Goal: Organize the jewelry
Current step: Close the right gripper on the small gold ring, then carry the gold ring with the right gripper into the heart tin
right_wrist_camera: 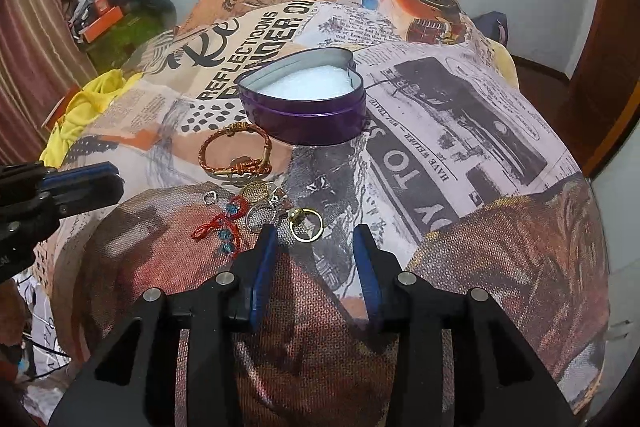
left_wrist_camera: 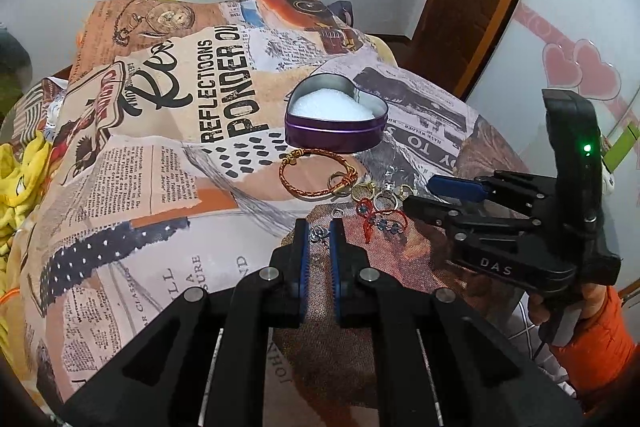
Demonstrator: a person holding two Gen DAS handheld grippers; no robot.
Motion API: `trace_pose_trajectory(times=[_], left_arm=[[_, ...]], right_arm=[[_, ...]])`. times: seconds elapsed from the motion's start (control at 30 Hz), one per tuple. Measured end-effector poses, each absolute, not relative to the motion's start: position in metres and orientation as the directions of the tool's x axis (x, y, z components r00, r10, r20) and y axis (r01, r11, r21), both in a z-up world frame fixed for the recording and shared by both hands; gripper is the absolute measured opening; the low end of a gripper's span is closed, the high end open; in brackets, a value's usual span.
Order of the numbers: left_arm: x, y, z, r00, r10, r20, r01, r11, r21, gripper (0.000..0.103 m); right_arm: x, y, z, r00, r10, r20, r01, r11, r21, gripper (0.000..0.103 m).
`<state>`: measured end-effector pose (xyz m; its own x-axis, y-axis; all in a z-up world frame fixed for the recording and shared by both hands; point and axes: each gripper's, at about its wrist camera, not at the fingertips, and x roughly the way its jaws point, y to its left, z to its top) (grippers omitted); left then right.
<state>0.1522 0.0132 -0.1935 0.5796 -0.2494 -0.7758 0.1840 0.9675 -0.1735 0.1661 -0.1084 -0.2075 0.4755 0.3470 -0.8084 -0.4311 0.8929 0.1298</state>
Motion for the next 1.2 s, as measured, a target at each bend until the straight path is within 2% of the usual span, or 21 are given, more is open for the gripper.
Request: trace_pose_trajectory(times=[0.27,0.33,0.4,0.57,0.6,1.2], left_arm=[[0.152,0.015,-0.192,0.585,-0.246,-0.773,0.176,0.969,-0.175,0.008],[0.152,0.015,-0.191,0.587,-0.244,-0.772,0.174,0.969,-0.174,0.008],[0.153,0.016,-0.191,0.587,-0.244,-0.771,0.173,0.969,-0.175,0.008],[0.153,0.016,-0.189,0.591,-0.243,-0.769,0.171,0.970,-0.175,0.008],[0.153,0.015,-0.188,0.592,-0.243,-0.768,0.171,0.970,-0.175,0.008],[0.190,0.005,-0.146,0.681,-0.239,-0.692,0.196,0.970,-0.143,0.008]], right_arm=[[0.171,-0.099,-0.214,0.489,0.342,-0.803,-0.454,0.885,0.101,0.035],[0.172,-0.099,-0.215,0.491,0.345,-0.800,-0.452,0.886,0.104,0.031],[0.172,-0.100,-0.216,0.500,0.334,-0.799,-0.442,0.892,0.096,0.014],[0.173,-0.104,-0.215,0.500,0.356,-0.790,-0.436,0.891,0.126,0.012],[0.172,-0.104,-0.215,0.501,0.355,-0.789,-0.434,0.892,0.125,0.009],[0.174,-0.117,-0.165,0.582,0.399,-0.709,-0.422,0.893,0.156,0.009]])
